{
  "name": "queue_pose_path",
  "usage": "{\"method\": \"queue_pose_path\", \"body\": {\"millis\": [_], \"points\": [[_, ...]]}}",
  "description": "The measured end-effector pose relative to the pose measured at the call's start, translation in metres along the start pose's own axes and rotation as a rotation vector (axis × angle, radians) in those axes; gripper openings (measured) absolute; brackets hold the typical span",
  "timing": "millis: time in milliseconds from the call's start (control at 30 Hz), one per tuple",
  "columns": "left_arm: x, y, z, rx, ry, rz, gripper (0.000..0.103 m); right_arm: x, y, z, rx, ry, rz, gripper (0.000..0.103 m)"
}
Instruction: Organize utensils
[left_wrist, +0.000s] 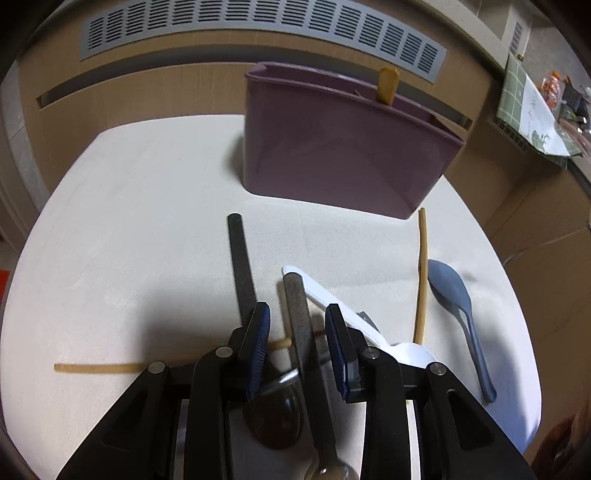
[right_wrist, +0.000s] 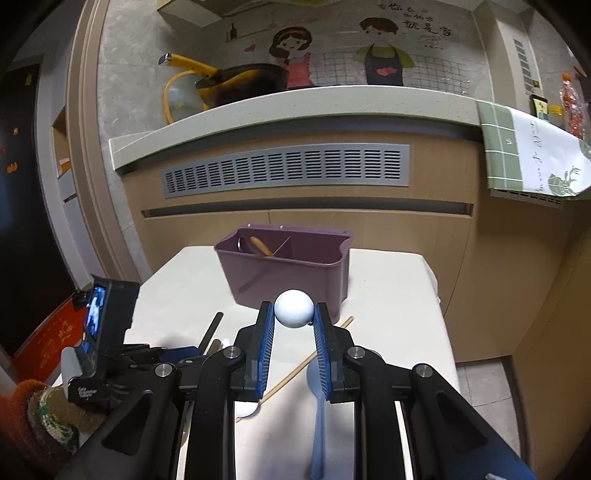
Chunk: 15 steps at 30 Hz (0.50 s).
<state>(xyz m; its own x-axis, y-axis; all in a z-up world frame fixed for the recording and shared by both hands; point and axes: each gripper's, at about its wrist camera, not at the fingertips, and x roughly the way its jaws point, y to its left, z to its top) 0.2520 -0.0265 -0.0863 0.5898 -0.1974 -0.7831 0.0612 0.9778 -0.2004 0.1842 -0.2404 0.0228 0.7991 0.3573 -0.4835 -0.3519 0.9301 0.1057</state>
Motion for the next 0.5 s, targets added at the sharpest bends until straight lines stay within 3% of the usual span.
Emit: {"method": "queue_pose_path", "body": {"millis": [100, 167, 233, 500], "points": [[0.010, -0.006, 0.003, 0.026, 0.039, -0.024, 0.029, -0.003, -0.008, -0.001, 0.026, -0.008, -0.007, 0.019], [0.010, -0.008, 0.003, 0.051, 0.034, -0.003, 0.016, -0.004, -0.012, -0.002, 0.039, -0.007, -0.015, 0.019], [0.005, -0.007, 0.003, 0.054, 0.019, -0.021, 0.012, -0.003, -0.014, -0.002, 0.043, 0.000, -0.018, 0.019], [-0.074, 0.002, -0.002, 0.031, -0.207, -0.120, 0.007, -0.008, -0.008, 0.002, 0.037, -0.014, 0.000, 0.019]]}}
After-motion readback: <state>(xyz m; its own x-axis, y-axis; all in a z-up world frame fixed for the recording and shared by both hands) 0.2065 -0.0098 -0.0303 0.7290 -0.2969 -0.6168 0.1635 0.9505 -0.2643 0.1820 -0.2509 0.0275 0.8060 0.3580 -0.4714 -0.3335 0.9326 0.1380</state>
